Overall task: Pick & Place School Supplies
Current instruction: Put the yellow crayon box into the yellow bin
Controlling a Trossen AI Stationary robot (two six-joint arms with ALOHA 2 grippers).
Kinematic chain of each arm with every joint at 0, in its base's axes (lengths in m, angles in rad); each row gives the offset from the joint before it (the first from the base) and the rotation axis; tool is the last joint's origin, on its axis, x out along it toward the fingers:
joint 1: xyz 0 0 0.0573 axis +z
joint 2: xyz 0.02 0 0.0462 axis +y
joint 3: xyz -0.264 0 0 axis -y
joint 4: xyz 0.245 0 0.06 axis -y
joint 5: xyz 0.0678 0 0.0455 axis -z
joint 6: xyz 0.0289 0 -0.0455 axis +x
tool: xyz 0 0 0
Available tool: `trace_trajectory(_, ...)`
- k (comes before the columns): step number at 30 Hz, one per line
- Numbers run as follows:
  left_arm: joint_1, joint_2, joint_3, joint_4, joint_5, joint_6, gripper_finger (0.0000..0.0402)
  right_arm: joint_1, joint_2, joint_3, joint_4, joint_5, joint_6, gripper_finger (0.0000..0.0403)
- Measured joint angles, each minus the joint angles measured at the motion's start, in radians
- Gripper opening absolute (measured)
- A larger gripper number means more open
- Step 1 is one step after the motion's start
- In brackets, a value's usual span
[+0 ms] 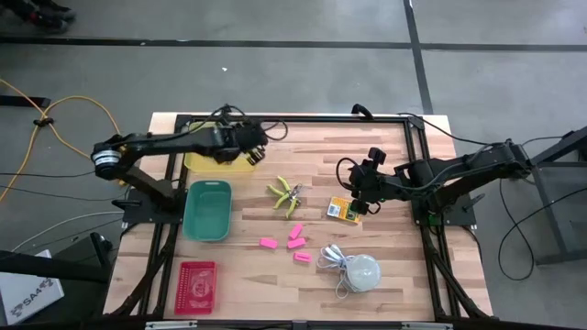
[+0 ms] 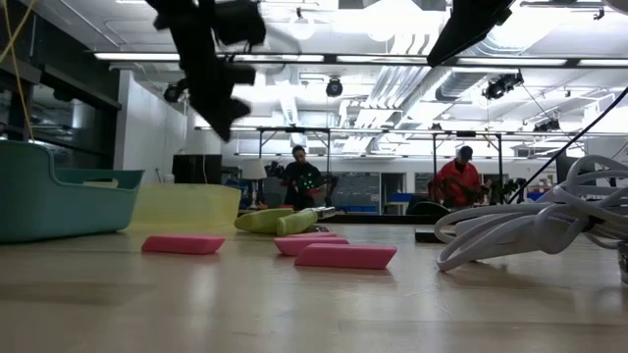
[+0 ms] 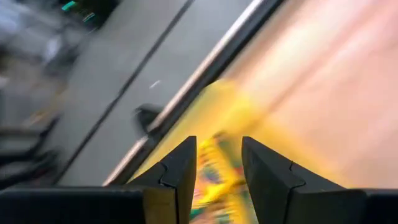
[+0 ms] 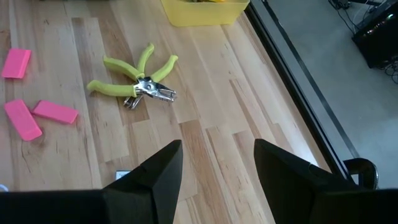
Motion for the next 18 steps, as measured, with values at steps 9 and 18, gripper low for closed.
trace_trajectory(9,-0.205,-0.053,0.0,0.212,0.199,0.007,0.0117,-0.004,0.0,-0.002,-0.014,0.002,0.044,0.019)
trace_trajectory(18,-0.29,-0.026,0.001,0.315,0.274,-0.023,0.0117,-0.042,0.001,-0.111,-0.013,-0.045,0.118,0.019)
